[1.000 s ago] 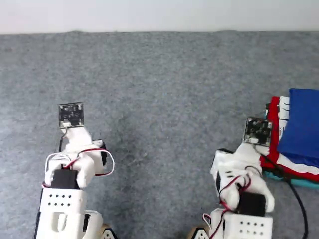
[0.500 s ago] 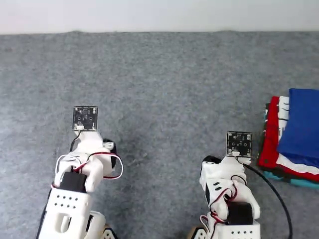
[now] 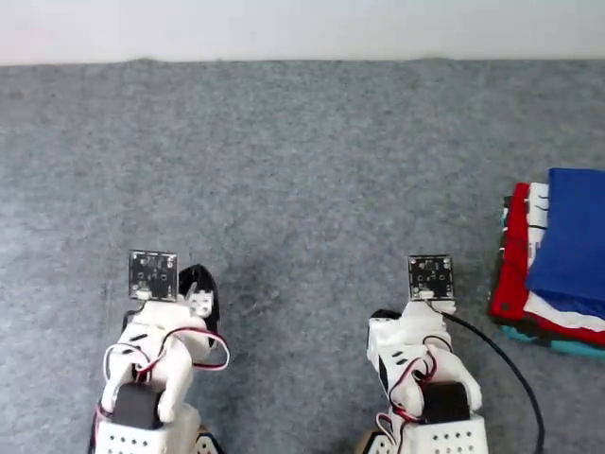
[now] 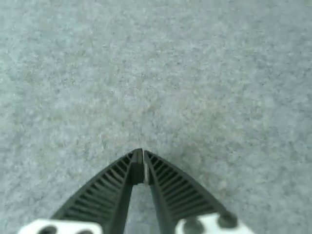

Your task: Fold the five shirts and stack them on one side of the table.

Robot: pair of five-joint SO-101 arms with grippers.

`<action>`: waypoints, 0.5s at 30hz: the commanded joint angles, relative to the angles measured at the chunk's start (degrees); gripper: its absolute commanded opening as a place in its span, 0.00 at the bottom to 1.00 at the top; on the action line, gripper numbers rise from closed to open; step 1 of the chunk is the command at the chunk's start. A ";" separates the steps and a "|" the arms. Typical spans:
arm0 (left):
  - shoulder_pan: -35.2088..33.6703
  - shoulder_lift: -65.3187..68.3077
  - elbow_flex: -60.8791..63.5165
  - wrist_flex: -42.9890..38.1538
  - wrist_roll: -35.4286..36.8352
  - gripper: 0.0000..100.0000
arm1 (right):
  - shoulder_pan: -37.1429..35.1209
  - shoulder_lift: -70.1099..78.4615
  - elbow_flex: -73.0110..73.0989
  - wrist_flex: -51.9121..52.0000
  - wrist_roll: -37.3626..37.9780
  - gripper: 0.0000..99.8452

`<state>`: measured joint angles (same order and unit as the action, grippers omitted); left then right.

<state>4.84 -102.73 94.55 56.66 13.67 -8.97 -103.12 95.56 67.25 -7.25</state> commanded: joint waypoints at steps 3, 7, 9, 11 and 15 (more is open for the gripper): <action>0.44 0.53 1.54 0.79 -0.88 0.01 | 1.63 -0.22 0.88 -0.31 -0.62 0.01; 0.62 0.62 2.07 1.05 -0.88 0.01 | 1.71 -0.22 0.88 6.11 -0.97 0.01; 0.62 0.79 2.07 1.05 -0.88 0.01 | 2.42 -0.31 0.44 7.78 -5.98 0.01; 0.62 0.88 2.07 1.41 -0.79 0.01 | 5.85 -0.31 0.62 7.96 -13.98 0.01; 0.26 0.62 2.07 5.54 -0.79 0.01 | 13.32 -0.22 0.79 8.66 -21.27 0.01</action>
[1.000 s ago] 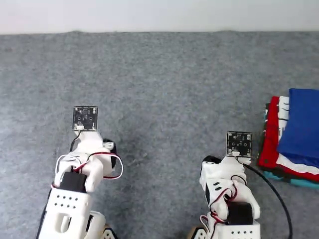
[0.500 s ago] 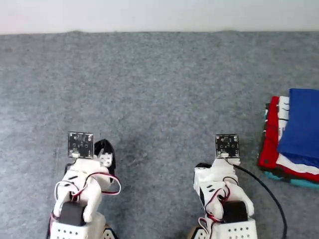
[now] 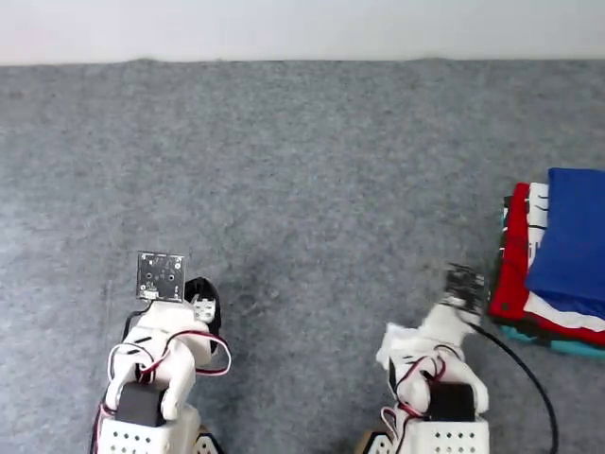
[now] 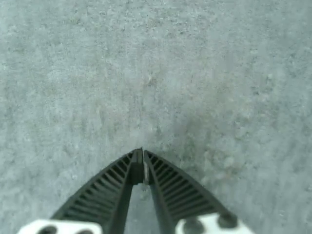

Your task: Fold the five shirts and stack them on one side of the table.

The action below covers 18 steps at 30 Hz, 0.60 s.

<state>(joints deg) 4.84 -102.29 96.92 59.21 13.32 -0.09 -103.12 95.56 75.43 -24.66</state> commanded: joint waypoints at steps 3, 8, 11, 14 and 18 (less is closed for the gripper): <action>0.18 0.18 -0.31 7.91 -0.35 0.01 | 4.88 -0.22 0.79 0.04 0.88 0.01; 0.18 0.09 -0.31 9.67 -0.18 0.01 | 4.79 -0.22 0.79 -0.48 7.74 0.01; 0.18 0.09 -0.40 9.67 -0.18 0.01 | 4.79 -0.22 0.79 -0.48 8.00 0.01; 0.18 0.09 -0.40 9.76 -0.26 0.01 | 4.79 -0.22 0.79 -0.48 8.00 0.01; 0.18 0.09 -0.40 9.76 -0.26 0.01 | 4.88 -0.22 0.79 -0.48 7.91 0.01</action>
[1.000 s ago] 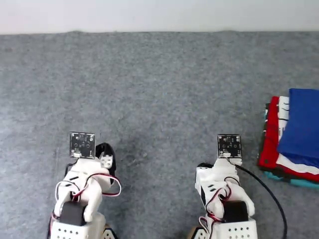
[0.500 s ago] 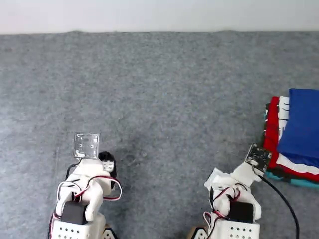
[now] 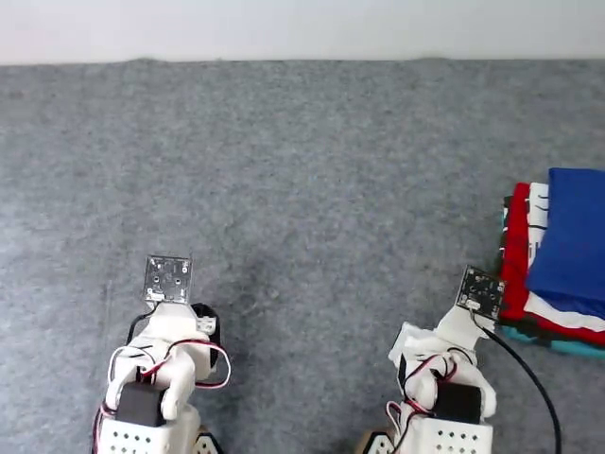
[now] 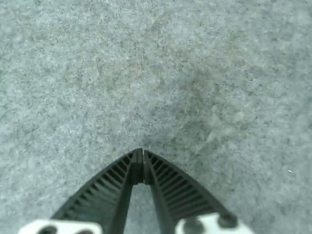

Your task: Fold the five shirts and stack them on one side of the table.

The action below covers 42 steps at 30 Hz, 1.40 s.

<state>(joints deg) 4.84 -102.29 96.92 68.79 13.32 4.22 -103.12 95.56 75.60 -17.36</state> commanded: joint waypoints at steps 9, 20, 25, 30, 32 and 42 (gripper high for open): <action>0.18 0.09 -0.40 0.18 -0.35 0.01 | 0.48 -0.22 0.79 -0.75 0.97 0.01; 0.18 0.09 -0.40 0.18 -0.35 0.01 | -18.86 -0.22 0.62 -0.84 13.27 0.01; 0.18 0.09 -0.40 0.18 -0.35 0.01 | -18.51 -0.22 0.88 -0.92 16.44 0.01; 0.18 0.09 -0.40 0.18 -0.35 0.01 | -18.51 -0.22 0.88 -0.92 16.35 0.01; 0.18 0.09 -0.40 0.18 -0.35 0.01 | -18.51 -0.22 0.88 -0.92 16.35 0.01; 0.18 0.09 -0.40 0.18 -0.35 0.01 | -18.51 -0.22 0.88 -0.92 16.35 0.01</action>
